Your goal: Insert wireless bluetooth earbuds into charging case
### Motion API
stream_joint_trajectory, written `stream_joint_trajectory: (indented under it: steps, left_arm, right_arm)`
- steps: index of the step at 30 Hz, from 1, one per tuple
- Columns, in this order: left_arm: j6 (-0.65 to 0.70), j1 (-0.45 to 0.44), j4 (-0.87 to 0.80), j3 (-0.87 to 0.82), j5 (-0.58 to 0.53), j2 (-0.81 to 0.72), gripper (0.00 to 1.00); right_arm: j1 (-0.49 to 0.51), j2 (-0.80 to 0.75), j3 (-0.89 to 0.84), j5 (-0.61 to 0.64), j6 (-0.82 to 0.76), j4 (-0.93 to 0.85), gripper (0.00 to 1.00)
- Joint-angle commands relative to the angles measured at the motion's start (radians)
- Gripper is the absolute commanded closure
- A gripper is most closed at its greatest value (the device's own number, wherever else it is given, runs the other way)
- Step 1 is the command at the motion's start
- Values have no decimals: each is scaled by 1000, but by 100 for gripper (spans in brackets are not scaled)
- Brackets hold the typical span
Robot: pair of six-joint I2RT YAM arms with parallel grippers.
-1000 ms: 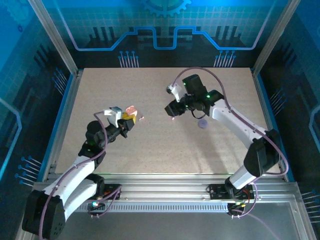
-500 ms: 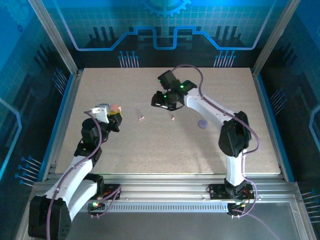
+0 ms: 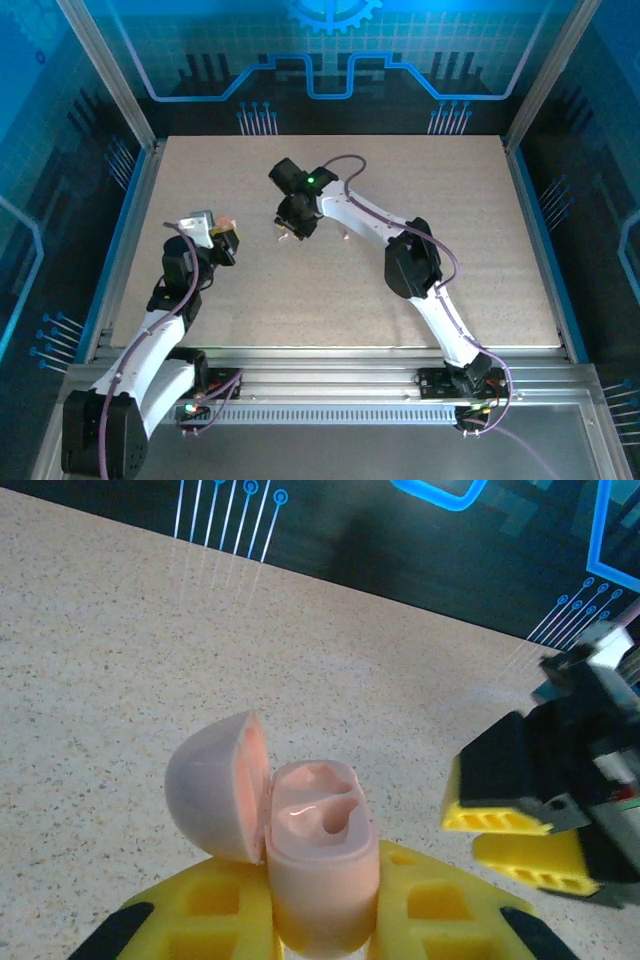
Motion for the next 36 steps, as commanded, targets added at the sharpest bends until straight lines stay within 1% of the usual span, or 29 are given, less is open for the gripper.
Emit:
stream_joint_trajectory:
  steps: [1,10,13,19,26,36]
  left_arm:
    - [-1,14,-20,12,-16,-14,89]
    - [5,14,-10,8,-15,4,88]
    - [7,14,-12,8,-15,10,88]
    - [12,14,-12,9,-24,8,88]
    - [30,14,-36,22,-35,-2,88]
    - [42,14,-65,20,-47,-36,88]
  right_arm:
    - [2,42,33,12,84,-13,64]
    - [-9,103,45,37,74,51,65]
    - [-9,124,76,57,55,44,66]
    - [-12,163,102,54,41,87,66]
    - [-17,197,126,51,46,93,67]
    - [-24,205,125,59,51,64,79]
